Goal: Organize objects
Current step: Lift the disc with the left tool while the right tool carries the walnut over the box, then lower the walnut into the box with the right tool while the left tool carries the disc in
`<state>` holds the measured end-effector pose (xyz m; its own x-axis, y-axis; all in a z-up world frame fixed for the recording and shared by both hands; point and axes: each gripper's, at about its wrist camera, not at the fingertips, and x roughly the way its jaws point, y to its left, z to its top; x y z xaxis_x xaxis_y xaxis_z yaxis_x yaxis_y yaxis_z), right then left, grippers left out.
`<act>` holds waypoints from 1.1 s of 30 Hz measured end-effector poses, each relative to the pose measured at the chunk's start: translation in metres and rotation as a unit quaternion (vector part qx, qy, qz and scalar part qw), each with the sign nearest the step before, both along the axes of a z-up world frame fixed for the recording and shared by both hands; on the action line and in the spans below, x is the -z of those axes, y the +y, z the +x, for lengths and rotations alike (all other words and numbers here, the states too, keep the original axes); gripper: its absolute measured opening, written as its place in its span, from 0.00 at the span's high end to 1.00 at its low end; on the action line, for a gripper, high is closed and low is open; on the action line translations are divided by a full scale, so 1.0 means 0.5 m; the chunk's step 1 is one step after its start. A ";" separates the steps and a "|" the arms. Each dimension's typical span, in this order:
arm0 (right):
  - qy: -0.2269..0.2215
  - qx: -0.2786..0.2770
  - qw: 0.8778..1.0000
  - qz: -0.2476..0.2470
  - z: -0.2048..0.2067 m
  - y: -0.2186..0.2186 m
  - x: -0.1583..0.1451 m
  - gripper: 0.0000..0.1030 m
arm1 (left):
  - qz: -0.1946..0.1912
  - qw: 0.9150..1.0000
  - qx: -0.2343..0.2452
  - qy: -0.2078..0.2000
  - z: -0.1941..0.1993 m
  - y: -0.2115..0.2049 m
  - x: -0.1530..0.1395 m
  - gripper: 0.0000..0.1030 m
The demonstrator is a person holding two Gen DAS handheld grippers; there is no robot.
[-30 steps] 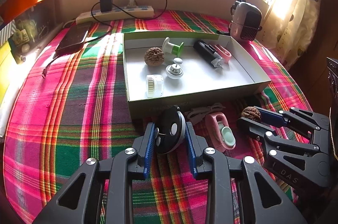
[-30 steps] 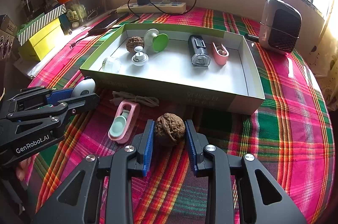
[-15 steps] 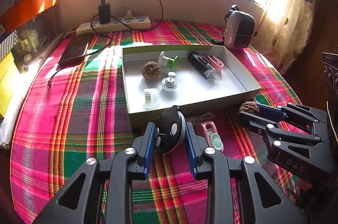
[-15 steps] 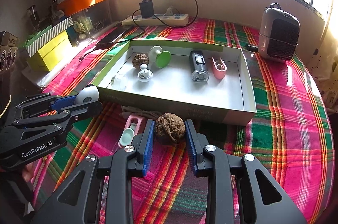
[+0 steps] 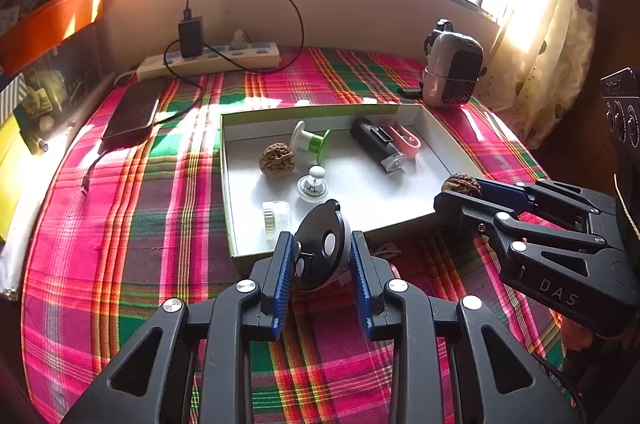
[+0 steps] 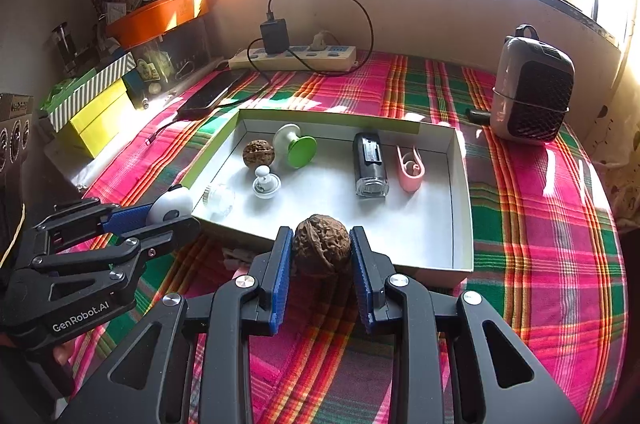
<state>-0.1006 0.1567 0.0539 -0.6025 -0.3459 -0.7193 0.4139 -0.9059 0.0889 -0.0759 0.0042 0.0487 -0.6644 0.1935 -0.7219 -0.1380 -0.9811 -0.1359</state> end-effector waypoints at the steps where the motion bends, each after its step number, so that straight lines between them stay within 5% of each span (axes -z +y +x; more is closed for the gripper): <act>1: 0.001 0.001 1.000 0.001 -0.006 -0.001 -0.001 0.71 | -0.001 1.000 -0.001 0.001 -0.003 0.001 -0.001 0.75; 33: -0.040 -0.023 0.999 0.023 -0.197 -0.064 0.048 0.71 | -0.020 1.000 -0.009 -0.012 -0.094 0.013 0.033 0.75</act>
<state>-0.1991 0.1247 0.0297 -0.5266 -0.3367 -0.7806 0.4482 -0.8902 0.0816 -0.1229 0.0105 0.0323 -0.6505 0.1531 -0.7440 -0.1177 -0.9880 -0.1004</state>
